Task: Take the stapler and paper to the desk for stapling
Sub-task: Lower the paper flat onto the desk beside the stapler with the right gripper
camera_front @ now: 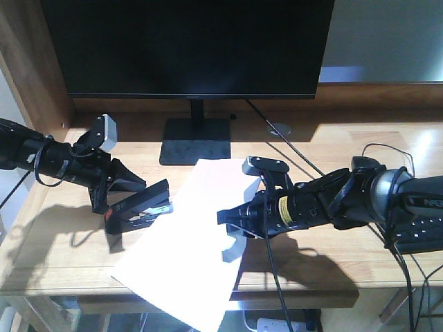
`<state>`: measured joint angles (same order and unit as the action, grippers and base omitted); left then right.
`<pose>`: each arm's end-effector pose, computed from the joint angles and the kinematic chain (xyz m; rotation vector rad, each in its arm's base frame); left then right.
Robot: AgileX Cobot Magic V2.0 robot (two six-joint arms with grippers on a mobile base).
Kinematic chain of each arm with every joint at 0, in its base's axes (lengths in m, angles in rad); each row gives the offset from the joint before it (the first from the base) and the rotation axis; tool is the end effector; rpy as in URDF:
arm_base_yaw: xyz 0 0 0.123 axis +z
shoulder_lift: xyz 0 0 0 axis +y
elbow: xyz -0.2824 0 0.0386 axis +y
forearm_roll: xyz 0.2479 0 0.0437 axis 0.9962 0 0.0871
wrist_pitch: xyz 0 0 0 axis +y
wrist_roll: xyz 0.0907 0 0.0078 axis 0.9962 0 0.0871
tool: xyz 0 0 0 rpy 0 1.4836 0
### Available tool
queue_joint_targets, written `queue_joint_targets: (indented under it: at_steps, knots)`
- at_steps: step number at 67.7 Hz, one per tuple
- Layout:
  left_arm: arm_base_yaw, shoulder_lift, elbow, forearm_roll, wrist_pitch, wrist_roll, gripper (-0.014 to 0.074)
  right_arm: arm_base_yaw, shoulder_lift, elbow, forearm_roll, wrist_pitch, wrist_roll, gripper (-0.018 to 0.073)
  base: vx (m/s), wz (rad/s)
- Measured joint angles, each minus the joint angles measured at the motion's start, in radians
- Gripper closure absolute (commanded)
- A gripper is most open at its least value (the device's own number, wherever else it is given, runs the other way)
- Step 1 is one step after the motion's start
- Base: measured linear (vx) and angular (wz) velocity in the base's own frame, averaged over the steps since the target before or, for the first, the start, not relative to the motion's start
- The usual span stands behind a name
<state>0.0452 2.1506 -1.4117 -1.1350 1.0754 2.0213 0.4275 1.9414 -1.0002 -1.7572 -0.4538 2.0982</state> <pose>0.4163 -0.0539 0.1504 1.3996 1.8256 -0.7438 0.3185 0.1881 0.1310 -0.3281 2.5755 0.8523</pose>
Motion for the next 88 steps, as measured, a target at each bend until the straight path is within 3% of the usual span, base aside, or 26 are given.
queue_joint_targets:
  at_steps: [44,88]
  knots:
    - [0.000,0.000,0.000,0.000,0.000,0.000,0.0603,0.000,0.010,-0.067,-0.004,-0.080,-0.099,0.0564,0.00,0.00]
    - [0.000,0.000,0.000,0.000,0.000,0.000,0.0603,0.000,-0.006,-0.067,0.162,0.145,-0.100,0.0564,0.00,0.00]
